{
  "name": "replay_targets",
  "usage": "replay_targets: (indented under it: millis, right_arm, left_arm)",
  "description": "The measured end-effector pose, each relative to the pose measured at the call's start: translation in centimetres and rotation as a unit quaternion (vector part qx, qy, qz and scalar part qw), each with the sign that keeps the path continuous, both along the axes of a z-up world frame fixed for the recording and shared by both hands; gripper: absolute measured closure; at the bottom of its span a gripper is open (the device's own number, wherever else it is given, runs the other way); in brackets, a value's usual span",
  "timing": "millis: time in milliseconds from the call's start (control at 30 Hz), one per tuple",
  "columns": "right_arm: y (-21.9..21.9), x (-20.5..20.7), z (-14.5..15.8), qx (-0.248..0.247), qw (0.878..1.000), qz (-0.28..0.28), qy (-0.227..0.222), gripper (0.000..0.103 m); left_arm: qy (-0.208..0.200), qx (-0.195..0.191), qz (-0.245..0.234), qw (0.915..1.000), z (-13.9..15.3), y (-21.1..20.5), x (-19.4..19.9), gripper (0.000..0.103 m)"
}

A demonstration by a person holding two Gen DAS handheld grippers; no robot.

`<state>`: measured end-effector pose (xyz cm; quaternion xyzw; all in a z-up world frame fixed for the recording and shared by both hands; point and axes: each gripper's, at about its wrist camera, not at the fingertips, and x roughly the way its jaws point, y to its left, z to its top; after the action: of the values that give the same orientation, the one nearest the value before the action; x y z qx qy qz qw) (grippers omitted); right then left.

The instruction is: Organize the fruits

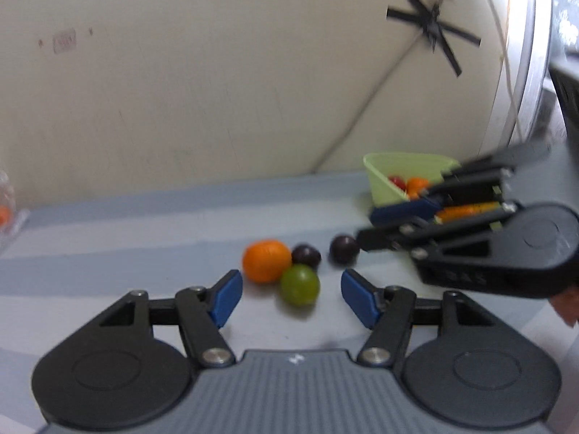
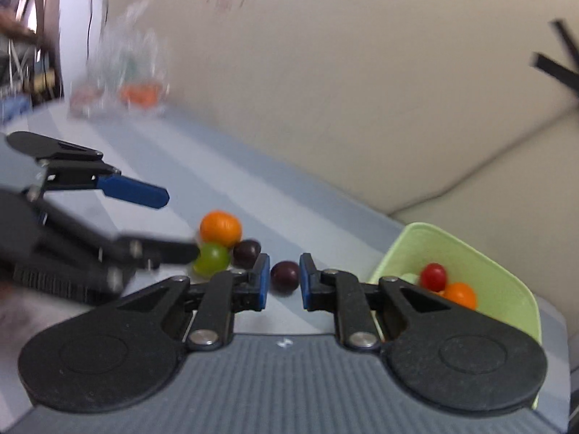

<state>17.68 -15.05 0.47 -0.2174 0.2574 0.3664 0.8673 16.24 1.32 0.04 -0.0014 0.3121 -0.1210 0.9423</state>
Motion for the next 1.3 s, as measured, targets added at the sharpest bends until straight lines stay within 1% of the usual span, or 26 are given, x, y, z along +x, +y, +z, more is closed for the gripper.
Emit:
replay_targets:
  millis: [100,167,267,333,367,433,467,500,533,567,600,733,800,900,1000,1100,1200,1300]
  right_arm:
    - [1.3,0.6,-0.5,-0.035,0.999,0.012,-0.011,0.082]
    - [1.8,0.7,-0.7,-0.052,0.998,0.014,-0.012,0.082]
    - [2.5,1.5,-1.0,-0.071,0.997,0.017,-0.009,0.082]
    - [2.8,2.0,-1.4,-0.079,0.997,0.016,-0.006,0.082]
    - [2.8,2.2,-1.5,-0.076,0.997,0.017,0.0,0.078]
    - [3.1,2.6,-1.8,-0.073,0.997,0.013,0.016,0.077]
    - [3.2,2.8,-1.9,-0.074,0.997,0.008,0.028,0.074]
    - [3.2,2.9,-2.1,-0.078,0.996,0.001,0.032,0.074]
    - [3.3,2.9,-2.2,-0.081,0.996,0.003,0.026,0.074]
    - [3.2,2.7,-2.2,-0.08,0.997,0.002,0.022,0.078]
    - [2.9,2.4,-2.1,-0.071,0.997,-0.004,0.024,0.078]
    - [0.2,-1.3,-1.1,-0.005,1.0,-0.004,0.024,0.078]
    - [-1.8,-4.2,-1.2,0.022,1.0,-0.009,0.019,0.078]
    - [-5.6,-8.8,-2.2,0.06,0.997,-0.037,0.024,0.078]
    - [-8.7,-12.8,-3.2,0.085,0.993,-0.081,0.02,0.078]
    - [-11.4,-15.9,-4.2,0.109,0.986,-0.128,0.019,0.078]
    - [-12.5,-17.4,-4.6,0.114,0.981,-0.156,0.002,0.078]
    - [-12.8,-17.8,-4.9,0.107,0.98,-0.168,-0.016,0.076]
  left_arm:
    - [0.009,-0.002,0.002,1.0,-0.9,-0.6,0.7,0.046]
    - [0.014,-0.002,0.007,0.9999,-1.3,-0.8,1.1,0.057]
    - [0.022,-0.015,0.013,0.9996,-2.0,-0.4,1.2,0.066]
    - [0.015,-0.011,0.015,0.9997,-2.1,-0.6,1.1,0.073]
    - [0.014,-0.013,0.014,0.9997,-2.1,-0.6,1.0,0.073]
    - [0.013,-0.013,0.014,0.9997,-2.1,-0.6,0.7,0.074]
    - [0.013,-0.017,0.014,0.9997,-2.0,-0.5,0.6,0.074]
    - [0.015,-0.023,0.013,0.9995,-1.8,-0.4,0.5,0.074]
    - [0.015,-0.028,0.013,0.9994,-1.8,-0.2,0.2,0.074]
    - [0.014,-0.033,0.013,0.9993,-1.6,0.0,-0.4,0.074]
    - [0.013,-0.037,0.012,0.9991,-1.5,0.2,-1.1,0.074]
    - [0.009,-0.059,-0.007,0.9982,-1.1,0.2,-4.4,0.074]
    - [0.009,-0.069,-0.028,0.9972,-1.0,-0.2,-6.5,0.074]
    - [0.006,-0.077,-0.072,0.9944,-0.9,-1.6,-9.7,0.074]
    - [0.003,-0.069,-0.113,0.9912,-1.2,-3.6,-12.2,0.074]
    - [0.002,-0.06,-0.139,0.9885,-1.5,-5.4,-13.7,0.074]
    - [0.0,-0.04,-0.145,0.9886,-2.3,-7.0,-14.3,0.073]
    - [-0.004,-0.023,-0.132,0.991,-2.6,-7.6,-14.7,0.072]
